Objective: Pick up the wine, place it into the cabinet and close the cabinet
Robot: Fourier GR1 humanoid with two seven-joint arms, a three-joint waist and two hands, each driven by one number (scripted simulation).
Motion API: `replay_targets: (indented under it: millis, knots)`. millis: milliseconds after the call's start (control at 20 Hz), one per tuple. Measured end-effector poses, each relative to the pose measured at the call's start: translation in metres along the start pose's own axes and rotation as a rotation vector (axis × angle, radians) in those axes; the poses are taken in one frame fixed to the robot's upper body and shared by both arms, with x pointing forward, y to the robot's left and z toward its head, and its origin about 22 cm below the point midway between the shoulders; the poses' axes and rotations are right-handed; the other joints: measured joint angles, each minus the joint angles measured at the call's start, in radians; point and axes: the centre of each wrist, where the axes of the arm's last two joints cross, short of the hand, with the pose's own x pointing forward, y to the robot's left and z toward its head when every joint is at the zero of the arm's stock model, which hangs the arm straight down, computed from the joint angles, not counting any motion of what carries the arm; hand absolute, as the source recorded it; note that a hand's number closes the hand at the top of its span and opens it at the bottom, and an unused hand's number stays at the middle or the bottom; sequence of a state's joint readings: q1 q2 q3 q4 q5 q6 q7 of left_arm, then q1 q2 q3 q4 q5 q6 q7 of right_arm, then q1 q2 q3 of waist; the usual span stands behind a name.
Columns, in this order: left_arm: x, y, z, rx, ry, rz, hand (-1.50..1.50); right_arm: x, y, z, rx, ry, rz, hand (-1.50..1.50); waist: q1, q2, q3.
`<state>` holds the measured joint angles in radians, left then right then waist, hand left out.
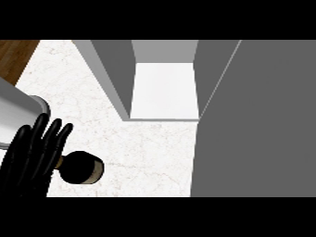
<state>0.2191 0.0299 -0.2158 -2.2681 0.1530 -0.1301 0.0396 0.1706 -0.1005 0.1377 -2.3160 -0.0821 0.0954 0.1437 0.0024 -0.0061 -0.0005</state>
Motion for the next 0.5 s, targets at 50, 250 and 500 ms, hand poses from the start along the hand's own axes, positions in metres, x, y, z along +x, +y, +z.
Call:
replay_targets:
  millis: [50, 250, 500]
  knots:
    - [0.008, -0.004, 0.002, -0.004, 0.009, 0.018, -1.5, 0.003, 0.003, 0.001, 0.013, 0.003, -0.012, -1.5, 0.0, 0.0, 0.0]
    - [0.023, -0.025, 0.009, -0.018, 0.025, 0.068, -1.5, 0.018, 0.001, 0.001, 0.039, 0.012, -0.035, -1.5, 0.0, 0.002, 0.001]
    - [0.038, -0.044, 0.017, -0.015, 0.05, 0.08, -1.5, 0.032, 0.006, -0.004, 0.053, 0.02, -0.043, -1.5, 0.002, 0.003, 0.001]
